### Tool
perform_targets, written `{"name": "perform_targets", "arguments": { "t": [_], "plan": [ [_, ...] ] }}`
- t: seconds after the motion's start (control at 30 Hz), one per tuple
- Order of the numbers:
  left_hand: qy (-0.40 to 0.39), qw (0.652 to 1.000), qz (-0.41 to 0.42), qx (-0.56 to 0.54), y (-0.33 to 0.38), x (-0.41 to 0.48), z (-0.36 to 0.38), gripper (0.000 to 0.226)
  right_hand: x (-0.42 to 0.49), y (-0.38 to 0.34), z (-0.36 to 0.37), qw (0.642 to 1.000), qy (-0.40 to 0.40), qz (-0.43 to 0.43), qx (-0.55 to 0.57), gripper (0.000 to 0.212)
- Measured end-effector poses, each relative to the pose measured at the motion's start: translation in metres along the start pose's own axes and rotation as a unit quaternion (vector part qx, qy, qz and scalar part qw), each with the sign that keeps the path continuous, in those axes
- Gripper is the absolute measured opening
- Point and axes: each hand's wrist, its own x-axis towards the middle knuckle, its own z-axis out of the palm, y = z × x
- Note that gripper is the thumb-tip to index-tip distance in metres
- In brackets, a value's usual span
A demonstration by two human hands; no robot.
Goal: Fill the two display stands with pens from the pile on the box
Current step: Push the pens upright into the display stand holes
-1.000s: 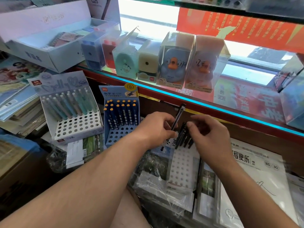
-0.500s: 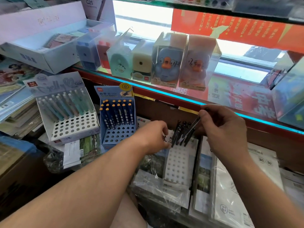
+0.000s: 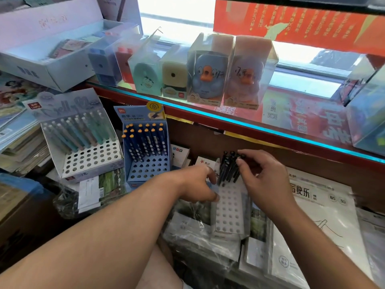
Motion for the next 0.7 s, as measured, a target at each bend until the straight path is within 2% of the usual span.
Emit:
{"name": "perform_targets", "arguments": {
  "t": [0.1,0.27,0.4,0.53,0.7],
  "plan": [
    [-0.013,1.000,-0.004,-0.013,0.002,0.000,-0.002,0.055,-0.001,0.001,0.003,1.000,-0.011,-0.005,-0.009,0.025],
    [0.018,0.999,-0.005,0.025,0.000,0.003,0.000,0.061,-0.003,0.001,0.006,1.000,-0.023,-0.010,-0.019,0.027],
    [0.048,0.999,0.003,0.007,0.000,0.001,-0.002,0.061,-0.002,0.000,0.008,1.000,-0.018,-0.004,0.011,0.018],
    [0.050,0.999,0.000,-0.013,-0.002,0.000,-0.002,0.059,0.000,0.000,0.010,0.998,-0.022,-0.045,-0.038,0.015],
    [0.039,0.999,-0.009,-0.003,0.000,0.000,-0.002,0.056,-0.001,0.000,0.014,0.992,-0.053,-0.050,-0.107,0.017]
  ]
}}
